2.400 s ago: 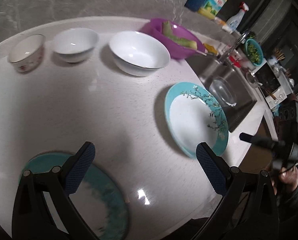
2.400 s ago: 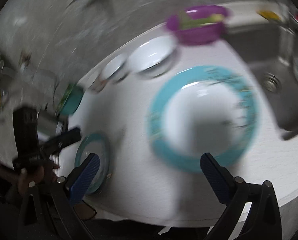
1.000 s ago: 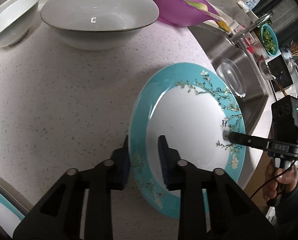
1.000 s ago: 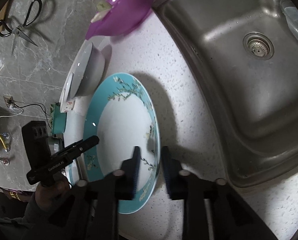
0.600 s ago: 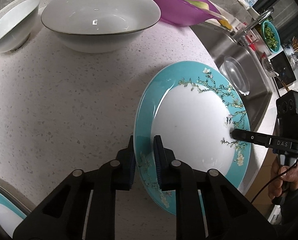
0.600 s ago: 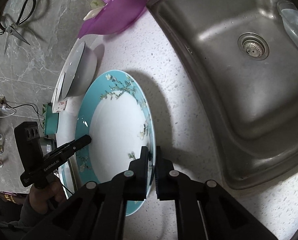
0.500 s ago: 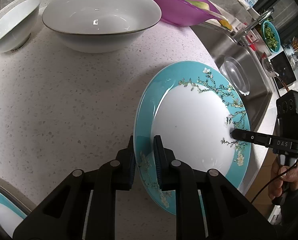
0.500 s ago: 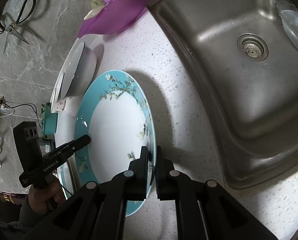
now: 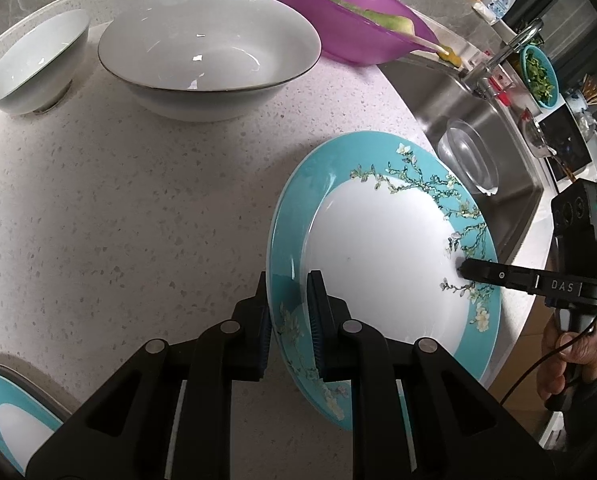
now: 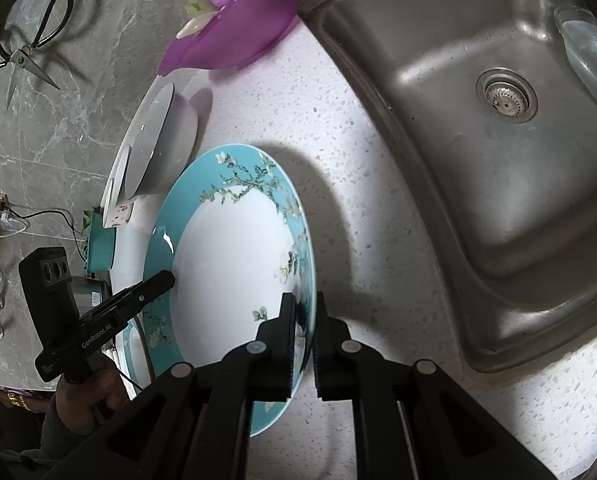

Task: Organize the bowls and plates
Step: 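Lift the second teal plate with both grippers, then carry the teal plate with both grippers over the plate stack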

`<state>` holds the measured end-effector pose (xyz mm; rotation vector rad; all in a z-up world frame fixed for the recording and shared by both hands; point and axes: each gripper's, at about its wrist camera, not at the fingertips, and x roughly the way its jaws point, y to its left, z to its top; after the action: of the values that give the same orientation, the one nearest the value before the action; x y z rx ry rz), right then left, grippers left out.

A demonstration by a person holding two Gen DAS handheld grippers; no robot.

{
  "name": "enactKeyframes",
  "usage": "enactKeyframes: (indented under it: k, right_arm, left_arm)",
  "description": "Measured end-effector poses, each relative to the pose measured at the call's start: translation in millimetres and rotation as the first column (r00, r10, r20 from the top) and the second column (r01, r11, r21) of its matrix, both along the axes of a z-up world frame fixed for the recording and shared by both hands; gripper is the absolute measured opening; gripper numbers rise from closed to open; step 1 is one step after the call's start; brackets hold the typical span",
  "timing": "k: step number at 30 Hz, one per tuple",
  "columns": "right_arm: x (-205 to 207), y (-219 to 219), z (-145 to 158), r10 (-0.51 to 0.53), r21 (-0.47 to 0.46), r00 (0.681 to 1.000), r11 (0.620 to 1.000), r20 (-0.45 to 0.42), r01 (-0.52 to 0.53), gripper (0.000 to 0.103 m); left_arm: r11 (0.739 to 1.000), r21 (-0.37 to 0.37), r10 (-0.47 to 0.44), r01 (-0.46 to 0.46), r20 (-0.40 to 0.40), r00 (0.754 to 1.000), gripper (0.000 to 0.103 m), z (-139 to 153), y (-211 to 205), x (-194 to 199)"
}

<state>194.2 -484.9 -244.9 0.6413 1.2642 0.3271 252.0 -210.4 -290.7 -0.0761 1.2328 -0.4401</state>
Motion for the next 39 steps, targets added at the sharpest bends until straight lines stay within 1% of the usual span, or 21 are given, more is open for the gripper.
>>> enactKeyframes:
  k: [3, 7, 15, 21, 25, 30, 39]
  right_arm:
    - [0, 2, 5, 0.007, -0.011, 1.000, 1.000, 0.011, -0.007, 0.010]
    - [0, 8, 15, 0.016, -0.009, 1.000, 1.000, 0.026, -0.016, 0.010]
    - [3, 40, 36, 0.072, -0.018, 0.995, 0.997, 0.064, -0.071, 0.010]
    - [8, 75, 48, 0.133, -0.020, 0.987, 0.991, 0.088, -0.132, 0.010]
    - [11, 106, 53, 0.181, -0.022, 0.979, 0.984, 0.097, -0.179, 0.010]
    - [13, 148, 58, 0.249, -0.025, 0.962, 0.968, 0.108, -0.248, 0.010]
    - [10, 225, 58, 0.367, -0.022, 0.924, 0.930, 0.106, -0.367, 0.010]
  left_arm:
    - [1.000, -0.003, 0.000, 0.000, 0.008, 1.000, 0.014, 4, 5, -3]
    - [1.000, -0.005, 0.005, -0.004, 0.032, 0.999, 0.014, 16, 15, -9]
    - [0.998, -0.025, 0.061, -0.060, 0.068, 0.996, 0.014, 43, 58, -21]
    - [0.993, -0.023, 0.121, -0.120, 0.090, 0.989, 0.014, 59, 107, -38]
    - [0.986, -0.022, 0.167, -0.165, 0.095, 0.981, 0.014, 64, 142, -49]
    - [0.972, -0.023, 0.235, -0.234, 0.096, 0.967, 0.014, 67, 193, -70]
    - [0.936, -0.018, 0.352, -0.352, 0.091, 0.932, 0.014, 66, 279, -111]
